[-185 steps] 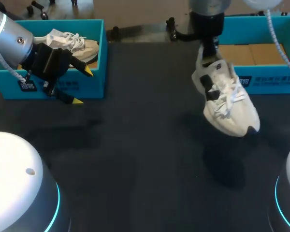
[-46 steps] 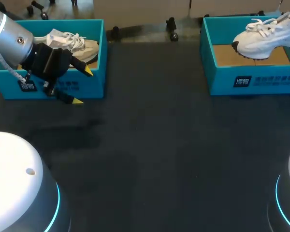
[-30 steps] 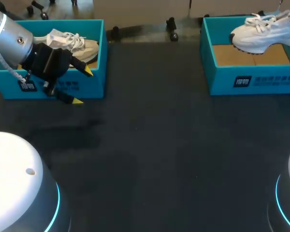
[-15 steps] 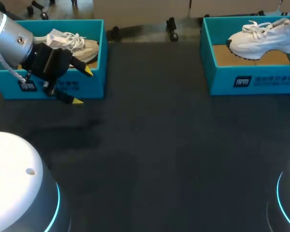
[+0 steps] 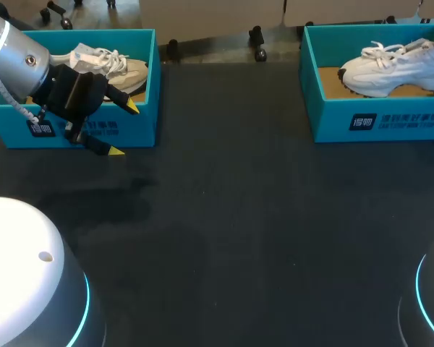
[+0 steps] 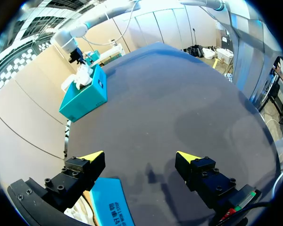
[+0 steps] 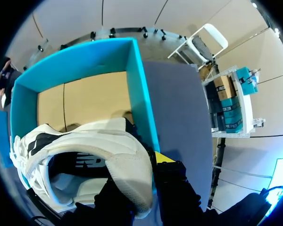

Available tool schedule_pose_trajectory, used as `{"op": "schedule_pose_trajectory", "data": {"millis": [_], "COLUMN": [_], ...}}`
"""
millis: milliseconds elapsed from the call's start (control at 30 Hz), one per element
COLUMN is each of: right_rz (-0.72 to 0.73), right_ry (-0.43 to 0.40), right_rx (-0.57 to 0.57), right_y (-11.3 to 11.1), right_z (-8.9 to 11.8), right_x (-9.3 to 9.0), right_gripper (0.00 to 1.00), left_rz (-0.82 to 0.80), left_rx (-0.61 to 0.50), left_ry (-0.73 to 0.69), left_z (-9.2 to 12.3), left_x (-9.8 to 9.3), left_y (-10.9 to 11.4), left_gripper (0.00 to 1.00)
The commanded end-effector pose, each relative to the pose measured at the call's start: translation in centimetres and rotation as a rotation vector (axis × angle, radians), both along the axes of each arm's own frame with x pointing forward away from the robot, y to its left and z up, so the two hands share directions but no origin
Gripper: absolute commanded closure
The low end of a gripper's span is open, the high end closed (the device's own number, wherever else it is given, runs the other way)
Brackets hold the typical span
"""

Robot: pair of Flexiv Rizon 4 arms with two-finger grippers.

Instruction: Take the shoe out of the shoebox, open the shoe tongue, remove and reinsert the insole, then place the shoe into the shoebox

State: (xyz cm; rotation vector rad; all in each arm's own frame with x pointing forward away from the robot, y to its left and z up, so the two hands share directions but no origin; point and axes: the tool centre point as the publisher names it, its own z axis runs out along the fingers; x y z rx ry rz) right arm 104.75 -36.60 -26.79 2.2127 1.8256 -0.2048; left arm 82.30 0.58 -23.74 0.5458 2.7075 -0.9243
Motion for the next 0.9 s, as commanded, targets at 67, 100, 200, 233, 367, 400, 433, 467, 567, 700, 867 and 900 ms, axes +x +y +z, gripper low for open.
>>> {"op": "schedule_pose_trajectory", "data": {"millis": [67, 100, 200, 233, 367, 400, 433, 467, 567, 700, 867, 900], "right_rz": [0.002, 0.0, -0.002, -0.003, -0.013, -0.014, -0.015, -0.017, -0.025, -0.044, -0.057, -0.058], "right_ry": [0.012, 0.012, 0.017, 0.019, 0.021, 0.021, 0.022, 0.023, 0.023, 0.017, 0.015, 0.016], "right_rx": [-0.019, -0.022, -0.03, -0.028, -0.028, -0.03, -0.031, -0.033, -0.033, -0.04, -0.042, -0.042], "right_y": [0.2, 0.2, 0.4, 0.4, 0.7, 0.7, 0.8, 0.9, 1.2, 1.2, 1.1, 1.2], "right_z": [-1.0, -1.1, -1.7, -1.8, -2.5, -2.7, -2.9, -3.2, -3.7, -4.7, -5.8, -6.0], "right_x": [0.3, 0.2, 0.2, 0.1, -0.1, -0.1, -0.2, -0.2, -0.5, -0.8, -0.8, -0.9], "right_gripper": [1.0, 1.0, 1.0, 1.0, 1.0, 1.0, 1.0, 1.0, 1.0, 1.0, 1.0, 1.0], "left_rz": [0.0, 0.0, 0.0, 0.0, 0.0, 0.0, 0.0, 0.0, 0.0, 0.0, 0.0, 0.0], "left_rx": [0.003, 0.003, 0.003, 0.003, 0.003, 0.003, 0.003, 0.003, 0.003, 0.003, 0.003, 0.003], "left_ry": [0.0, 0.0, 0.0, 0.0, 0.0, 0.0, 0.0, 0.0, 0.0, 0.0, 0.0, 0.0], "left_z": [0.0, 0.0, 0.0, 0.0, 0.0, 0.0, 0.0, 0.0, 0.0, 0.0, 0.0, 0.0], "left_x": [0.0, 0.0, 0.0, 0.0, 0.0, 0.0, 0.0, 0.0, 0.0, 0.0, 0.0, 0.0], "left_y": [0.0, 0.0, 0.0, 0.0, 0.0, 0.0, 0.0, 0.0, 0.0, 0.0, 0.0, 0.0], "left_gripper": [0.0, 0.0, 0.0, 0.0, 0.0, 0.0, 0.0, 0.0, 0.0, 0.0, 0.0, 0.0]}}
